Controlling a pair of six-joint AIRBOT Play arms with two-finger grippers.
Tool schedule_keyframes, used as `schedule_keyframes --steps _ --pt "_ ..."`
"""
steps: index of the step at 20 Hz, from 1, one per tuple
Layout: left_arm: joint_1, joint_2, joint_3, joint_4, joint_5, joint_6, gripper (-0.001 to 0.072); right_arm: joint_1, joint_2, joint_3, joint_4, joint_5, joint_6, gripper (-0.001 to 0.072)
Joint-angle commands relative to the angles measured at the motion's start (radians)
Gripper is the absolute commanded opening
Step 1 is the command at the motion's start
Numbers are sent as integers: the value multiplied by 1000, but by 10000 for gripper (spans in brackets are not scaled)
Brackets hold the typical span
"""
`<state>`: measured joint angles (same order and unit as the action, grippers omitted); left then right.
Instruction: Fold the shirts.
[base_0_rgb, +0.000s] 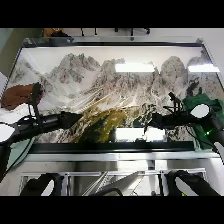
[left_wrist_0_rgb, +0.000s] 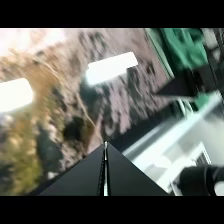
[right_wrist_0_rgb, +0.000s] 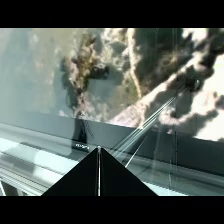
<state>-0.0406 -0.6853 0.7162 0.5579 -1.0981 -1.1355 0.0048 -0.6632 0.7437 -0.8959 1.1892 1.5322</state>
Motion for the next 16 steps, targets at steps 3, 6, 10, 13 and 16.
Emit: schedule_keyframes --steps 3,6,10,13,16 --pt "173 1 20 0 -120 1 16 1 0 0 0 0 0 24" --pt "227 1 20 1 -136 2 16 0 0 0 0 0 0 24" --pt "305 -1 31 66 -61 63 18 1 0 0 0 0 0 24" --pt "360 -69 144 328 -26 61 707 1 0 0 0 0 0 24" --pt "421 -211 307 530 9 58 705 1 0 0 0 0 0 25"
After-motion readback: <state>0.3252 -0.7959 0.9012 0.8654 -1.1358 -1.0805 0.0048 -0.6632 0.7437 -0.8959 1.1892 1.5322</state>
